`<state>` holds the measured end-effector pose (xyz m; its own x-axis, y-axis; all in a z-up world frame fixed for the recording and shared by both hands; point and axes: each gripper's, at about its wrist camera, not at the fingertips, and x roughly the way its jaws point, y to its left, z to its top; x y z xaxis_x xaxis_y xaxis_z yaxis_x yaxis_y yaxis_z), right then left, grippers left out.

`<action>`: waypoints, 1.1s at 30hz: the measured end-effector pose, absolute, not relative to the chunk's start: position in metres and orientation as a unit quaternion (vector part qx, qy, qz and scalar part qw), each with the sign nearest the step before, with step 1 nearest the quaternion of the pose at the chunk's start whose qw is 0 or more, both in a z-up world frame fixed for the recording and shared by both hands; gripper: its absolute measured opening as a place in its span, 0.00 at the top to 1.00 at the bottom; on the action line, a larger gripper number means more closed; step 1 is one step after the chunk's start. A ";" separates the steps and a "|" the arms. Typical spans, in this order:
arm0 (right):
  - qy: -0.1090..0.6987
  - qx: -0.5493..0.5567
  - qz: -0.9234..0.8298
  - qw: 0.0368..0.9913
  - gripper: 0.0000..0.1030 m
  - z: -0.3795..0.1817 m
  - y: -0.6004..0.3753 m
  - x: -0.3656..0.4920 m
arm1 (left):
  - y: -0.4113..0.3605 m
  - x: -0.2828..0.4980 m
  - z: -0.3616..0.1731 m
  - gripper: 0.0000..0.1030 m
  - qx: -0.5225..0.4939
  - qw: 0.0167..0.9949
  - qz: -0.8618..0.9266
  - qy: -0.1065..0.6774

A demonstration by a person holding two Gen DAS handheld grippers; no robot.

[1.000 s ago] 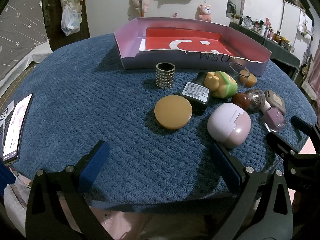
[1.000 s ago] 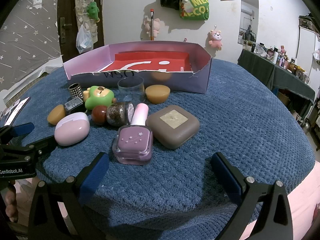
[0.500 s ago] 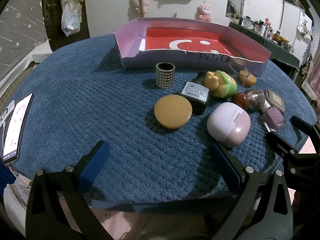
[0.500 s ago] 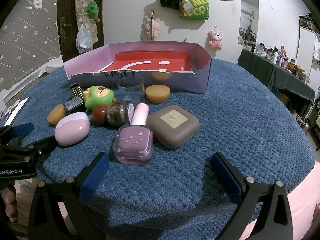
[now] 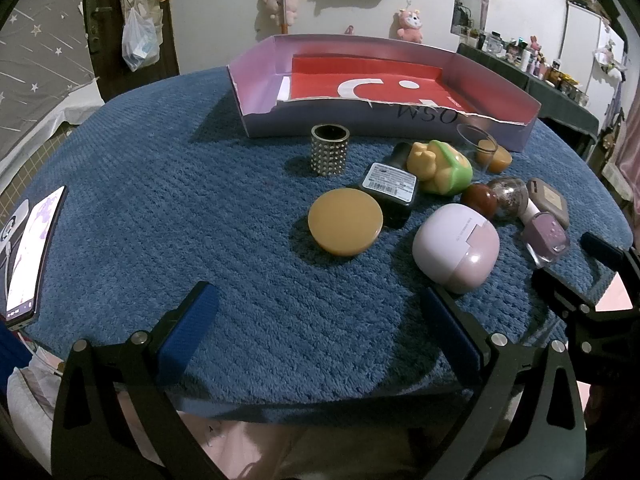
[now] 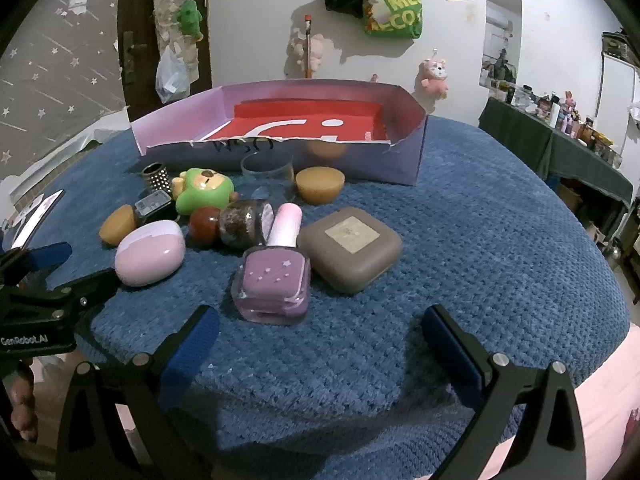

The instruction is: Organize rigid objects

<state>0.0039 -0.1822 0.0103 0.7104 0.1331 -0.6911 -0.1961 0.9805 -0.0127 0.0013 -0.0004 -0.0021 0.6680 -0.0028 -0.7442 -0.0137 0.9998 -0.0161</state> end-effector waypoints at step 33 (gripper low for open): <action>0.369 -0.043 0.149 0.916 0.31 0.020 -0.171 -0.007 | -0.001 0.003 0.006 0.29 -0.017 0.914 -0.027 0.405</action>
